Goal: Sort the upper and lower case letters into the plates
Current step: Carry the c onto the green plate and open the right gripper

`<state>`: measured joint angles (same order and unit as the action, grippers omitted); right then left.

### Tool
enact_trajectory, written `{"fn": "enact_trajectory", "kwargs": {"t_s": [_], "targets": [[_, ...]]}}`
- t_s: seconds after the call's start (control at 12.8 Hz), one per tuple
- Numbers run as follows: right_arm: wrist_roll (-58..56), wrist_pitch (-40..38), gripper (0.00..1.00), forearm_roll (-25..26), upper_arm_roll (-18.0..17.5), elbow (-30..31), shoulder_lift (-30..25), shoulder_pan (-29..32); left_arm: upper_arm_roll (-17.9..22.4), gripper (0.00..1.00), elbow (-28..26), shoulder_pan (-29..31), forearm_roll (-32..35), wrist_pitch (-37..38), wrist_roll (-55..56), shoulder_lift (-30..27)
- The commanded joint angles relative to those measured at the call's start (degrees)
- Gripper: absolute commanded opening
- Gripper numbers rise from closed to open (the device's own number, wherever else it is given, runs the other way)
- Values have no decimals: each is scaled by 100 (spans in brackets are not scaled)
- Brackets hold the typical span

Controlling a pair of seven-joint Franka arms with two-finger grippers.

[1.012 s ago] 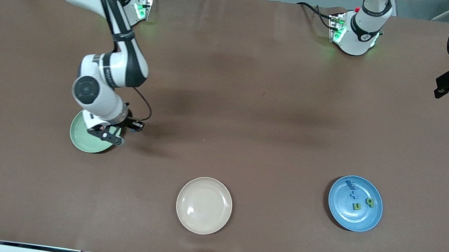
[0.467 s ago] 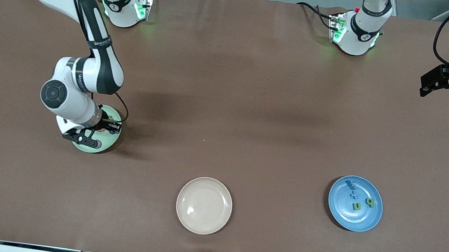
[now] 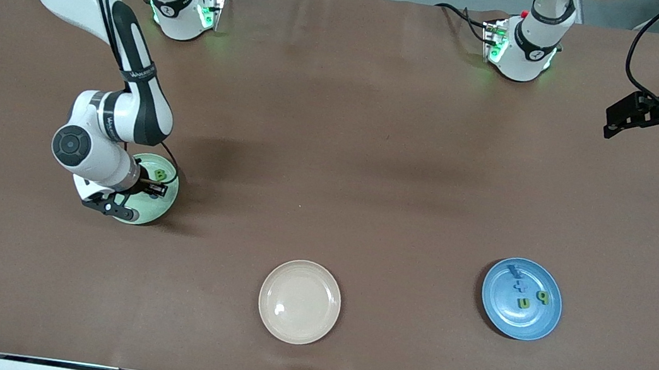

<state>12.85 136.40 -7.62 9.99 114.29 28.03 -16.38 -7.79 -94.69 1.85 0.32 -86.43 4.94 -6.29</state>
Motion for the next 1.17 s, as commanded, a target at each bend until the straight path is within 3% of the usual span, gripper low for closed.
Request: {"fn": "enact_trajectory", "kwargs": {"t_s": [0.0, 0.08, 0.16, 0.55, 0.86, 1.09], "targets": [[33, 0, 25, 15, -111, -152, 115, 100, -11, 100, -129, 26, -94, 12, -152, -162], [50, -26, 49, 15, -112, -187, 115, 83, -12, 100, -129, 25, -94, 12, -152, -162], [59, -52, 99, 15, -112, -231, 115, 82, -12, 100, -129, 25, -102, 4, -152, -154], [-194, -340, 100, 103, -94, -556, 45, 82, -12, 100, -129, 25, -137, 4, -160, -162], [-1142, -2007, 100, 103, 134, -1240, -297, 301, -12, 100, -138, 25, -146, 4, -160, -154], [-1531, -3211, 100, 112, 511, -1933, -526, 364, -12, 100, -138, 25, -146, 4, -160, -162]]}}
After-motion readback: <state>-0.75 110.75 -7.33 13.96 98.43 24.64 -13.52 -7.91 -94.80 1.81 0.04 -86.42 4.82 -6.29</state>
